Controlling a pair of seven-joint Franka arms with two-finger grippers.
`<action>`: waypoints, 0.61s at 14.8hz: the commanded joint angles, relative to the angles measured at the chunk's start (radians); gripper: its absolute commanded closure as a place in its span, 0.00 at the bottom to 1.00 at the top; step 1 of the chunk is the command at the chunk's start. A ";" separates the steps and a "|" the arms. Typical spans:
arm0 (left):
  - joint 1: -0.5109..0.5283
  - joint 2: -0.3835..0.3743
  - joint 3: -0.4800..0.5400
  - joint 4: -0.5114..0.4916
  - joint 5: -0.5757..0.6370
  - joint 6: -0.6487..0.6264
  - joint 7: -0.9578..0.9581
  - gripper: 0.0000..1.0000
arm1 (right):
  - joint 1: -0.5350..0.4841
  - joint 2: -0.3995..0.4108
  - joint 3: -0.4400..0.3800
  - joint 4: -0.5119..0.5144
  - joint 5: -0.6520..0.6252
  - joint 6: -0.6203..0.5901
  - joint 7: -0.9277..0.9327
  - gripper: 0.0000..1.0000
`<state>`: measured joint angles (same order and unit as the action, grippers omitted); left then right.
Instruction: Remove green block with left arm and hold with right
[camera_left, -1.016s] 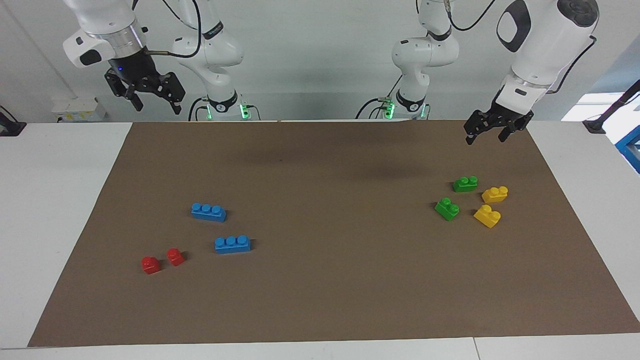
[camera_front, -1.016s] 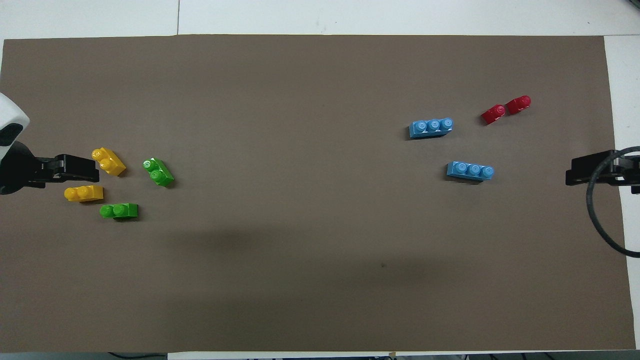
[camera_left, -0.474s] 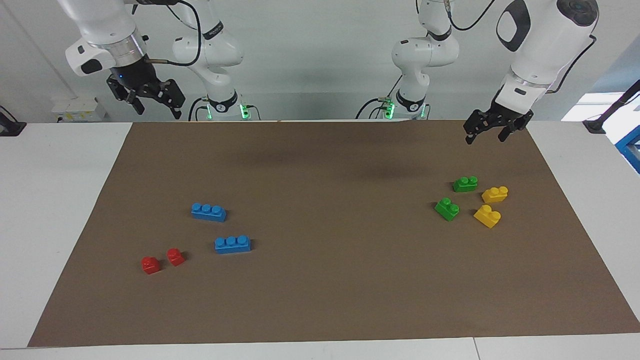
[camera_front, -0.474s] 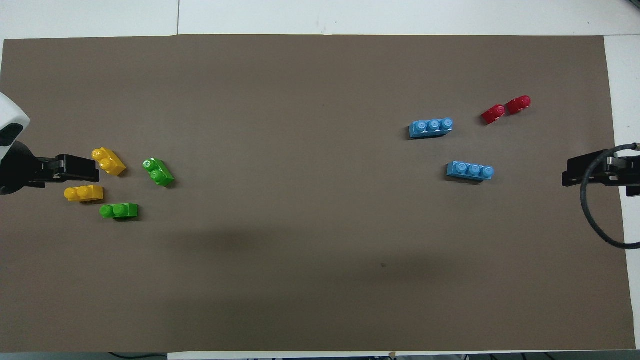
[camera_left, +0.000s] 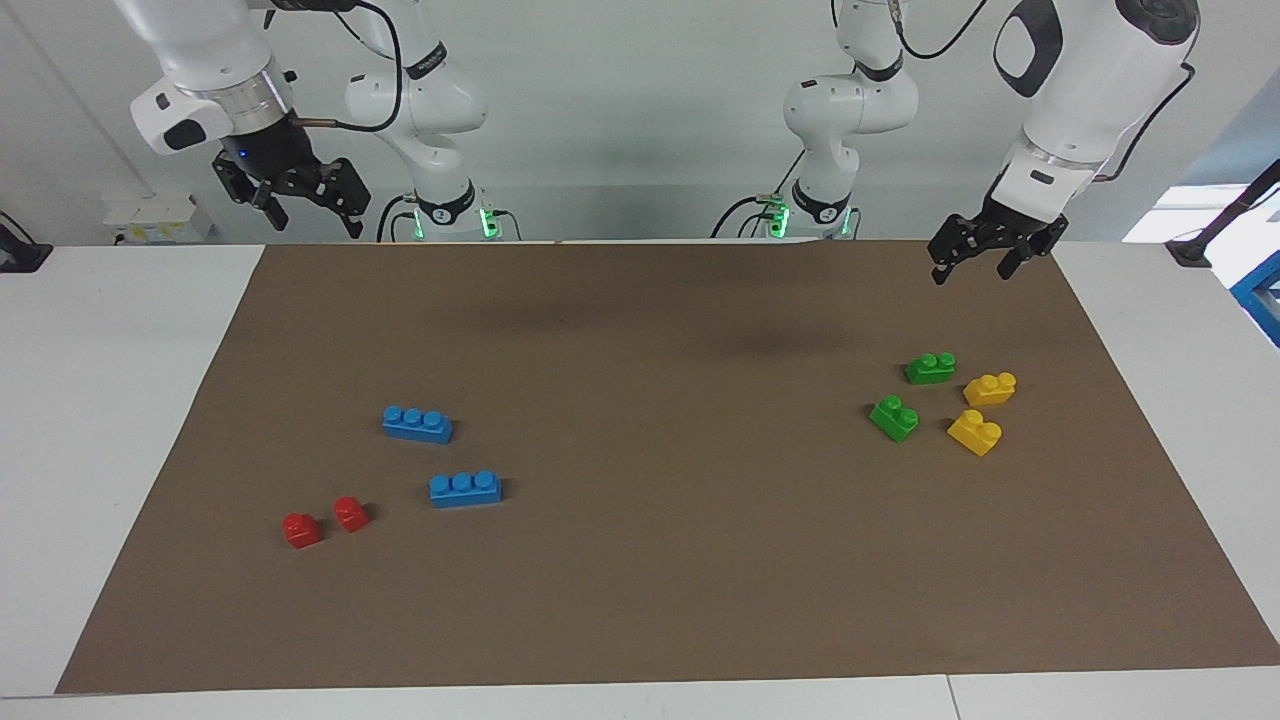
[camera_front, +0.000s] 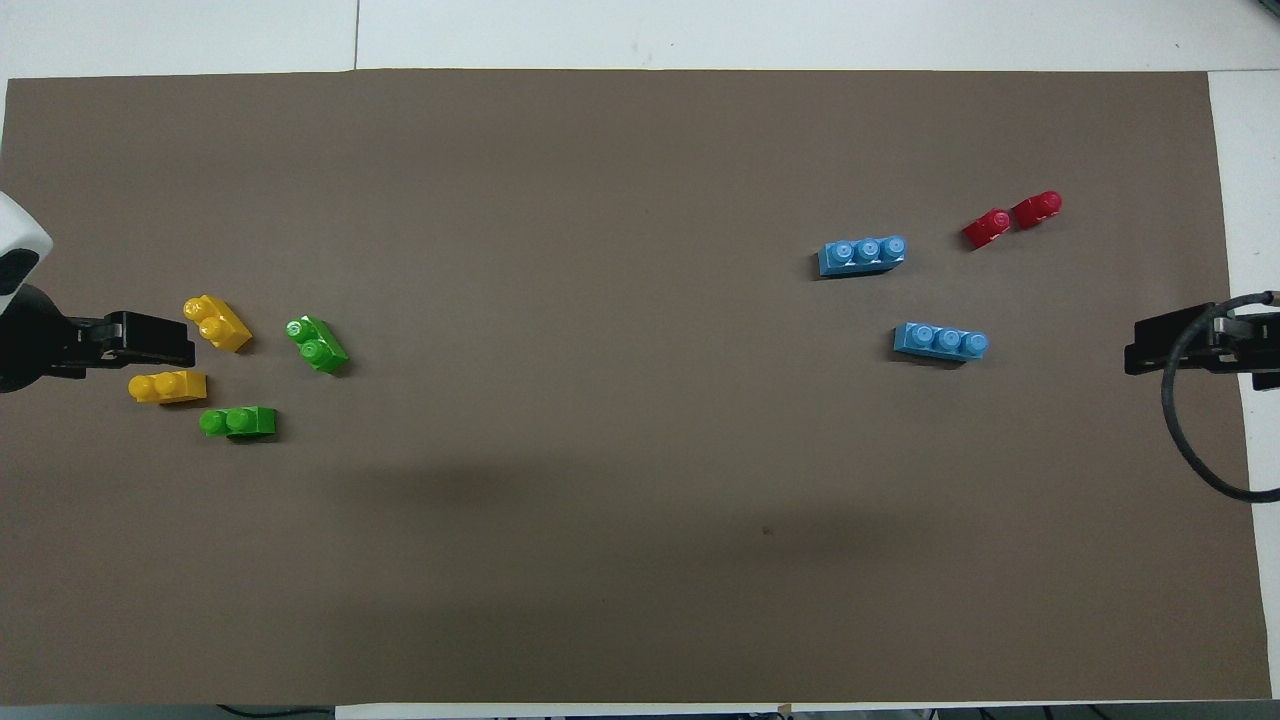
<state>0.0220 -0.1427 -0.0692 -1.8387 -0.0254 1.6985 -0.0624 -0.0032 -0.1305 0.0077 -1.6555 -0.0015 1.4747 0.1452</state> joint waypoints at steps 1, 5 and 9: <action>0.007 -0.008 -0.006 0.010 0.015 -0.023 0.010 0.00 | -0.009 -0.008 0.008 -0.015 -0.037 0.019 -0.038 0.00; 0.007 -0.008 -0.006 0.010 0.015 -0.022 0.010 0.00 | -0.015 -0.009 0.008 -0.020 -0.028 0.015 -0.027 0.00; 0.007 -0.008 -0.006 0.012 0.015 -0.022 0.010 0.00 | -0.006 -0.009 0.008 -0.020 -0.028 0.016 -0.026 0.00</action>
<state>0.0220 -0.1430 -0.0692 -1.8379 -0.0254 1.6969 -0.0624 -0.0037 -0.1304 0.0088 -1.6580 -0.0200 1.4761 0.1339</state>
